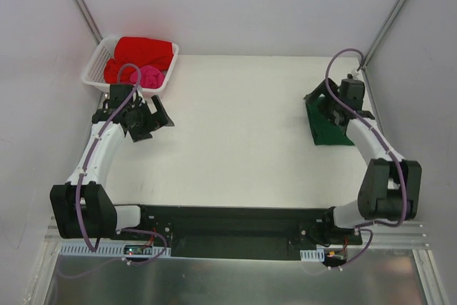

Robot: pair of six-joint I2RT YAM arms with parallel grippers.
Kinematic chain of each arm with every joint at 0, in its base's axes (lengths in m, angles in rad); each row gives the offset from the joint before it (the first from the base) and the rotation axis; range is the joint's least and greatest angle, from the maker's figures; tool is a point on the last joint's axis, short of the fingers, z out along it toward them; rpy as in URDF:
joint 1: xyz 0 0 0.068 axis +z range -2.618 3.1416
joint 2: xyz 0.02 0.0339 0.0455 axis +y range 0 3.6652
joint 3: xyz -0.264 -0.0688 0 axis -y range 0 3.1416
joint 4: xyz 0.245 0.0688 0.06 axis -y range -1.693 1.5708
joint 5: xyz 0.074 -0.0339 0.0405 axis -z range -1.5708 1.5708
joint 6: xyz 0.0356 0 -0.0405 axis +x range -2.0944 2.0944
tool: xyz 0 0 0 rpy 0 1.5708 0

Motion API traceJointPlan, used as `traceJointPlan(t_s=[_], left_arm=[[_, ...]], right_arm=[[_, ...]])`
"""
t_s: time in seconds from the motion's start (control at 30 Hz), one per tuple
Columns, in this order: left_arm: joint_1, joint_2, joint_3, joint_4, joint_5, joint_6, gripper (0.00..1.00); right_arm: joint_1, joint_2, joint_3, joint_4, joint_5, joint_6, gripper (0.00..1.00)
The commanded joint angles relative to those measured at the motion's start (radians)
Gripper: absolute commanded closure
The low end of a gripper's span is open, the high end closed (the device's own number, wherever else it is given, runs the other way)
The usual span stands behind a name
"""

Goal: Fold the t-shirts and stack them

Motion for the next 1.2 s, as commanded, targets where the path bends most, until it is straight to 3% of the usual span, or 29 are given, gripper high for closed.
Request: traceJointPlan(t_s=[0.0, 0.17, 0.3, 0.43, 0.57, 0.7, 0.83, 1.0, 1.17], left_arm=[[0.010, 0.007, 0.005, 0.020, 0.028, 0.012, 0.01], [0.010, 0.002, 0.005, 0.020, 0.033, 0.017, 0.01], [0.010, -0.004, 0.003, 0.020, 0.026, 0.029, 0.01], [0.010, 0.001, -0.001, 0.020, 0.029, 0.031, 0.01], [0.010, -0.010, -0.004, 0.021, 0.037, 0.029, 0.01], [0.010, -0.007, -0.006, 0.023, 0.042, 0.034, 0.01], [0.010, 0.014, -0.001, 0.029, 0.045, 0.032, 0.01], [0.008, 0.021, 0.020, 0.038, 0.043, 0.026, 0.01], [0.010, 0.010, 0.029, 0.037, 0.017, 0.020, 0.01]], right_arm=[[0.019, -0.096, -0.121, 0.056, 0.041, -0.046, 0.04], [0.019, -0.064, -0.232, 0.053, 0.059, 0.069, 0.04], [0.019, -0.038, -0.243, 0.053, 0.084, 0.053, 0.04], [0.019, -0.002, -0.214, 0.042, 0.006, 0.036, 0.04], [0.017, -0.128, -0.178, 0.011, -0.054, 0.003, 0.04], [0.034, -0.180, -0.028, -0.065, -0.091, -0.096, 0.04], [0.034, -0.029, 0.170, -0.087, -0.089, -0.077, 0.04], [0.028, 0.212, 0.258, -0.039, -0.005, 0.028, 0.04], [0.025, 0.340, 0.330, -0.044, 0.015, 0.088, 0.04]])
